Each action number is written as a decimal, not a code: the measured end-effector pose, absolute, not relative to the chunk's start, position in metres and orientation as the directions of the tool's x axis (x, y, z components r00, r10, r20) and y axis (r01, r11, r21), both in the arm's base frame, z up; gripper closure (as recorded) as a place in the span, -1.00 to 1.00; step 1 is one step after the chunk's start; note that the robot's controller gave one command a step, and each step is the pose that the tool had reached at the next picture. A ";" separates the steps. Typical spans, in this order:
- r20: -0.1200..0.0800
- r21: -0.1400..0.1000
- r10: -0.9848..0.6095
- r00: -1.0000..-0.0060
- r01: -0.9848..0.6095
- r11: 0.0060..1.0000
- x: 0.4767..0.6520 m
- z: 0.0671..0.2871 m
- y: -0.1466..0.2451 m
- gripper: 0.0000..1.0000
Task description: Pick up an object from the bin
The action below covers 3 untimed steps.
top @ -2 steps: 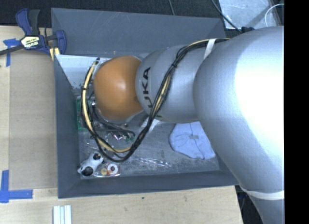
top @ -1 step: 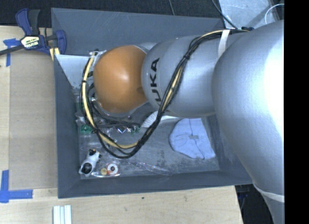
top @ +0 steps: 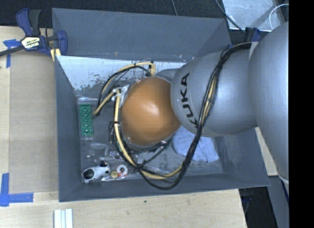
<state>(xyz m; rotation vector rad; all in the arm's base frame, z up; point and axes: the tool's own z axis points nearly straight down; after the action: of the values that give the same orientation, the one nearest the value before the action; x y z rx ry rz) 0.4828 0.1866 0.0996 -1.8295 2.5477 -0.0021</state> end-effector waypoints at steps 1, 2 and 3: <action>-0.009 -0.007 -0.920 -0.393 -0.920 0.393 0.510 0.073 0.230 -1.00; -0.012 -0.022 -0.993 -0.116 -0.993 0.116 0.493 0.077 0.245 1.00; -0.012 -0.022 -0.993 -0.117 -0.993 0.117 0.493 0.078 0.245 1.00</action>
Offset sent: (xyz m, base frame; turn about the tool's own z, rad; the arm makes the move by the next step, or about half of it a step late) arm 0.0036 0.0563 -0.0296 -0.2159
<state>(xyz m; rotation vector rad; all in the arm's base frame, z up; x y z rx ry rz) 0.4928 0.2447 0.0777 -2.0717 2.3303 -0.0136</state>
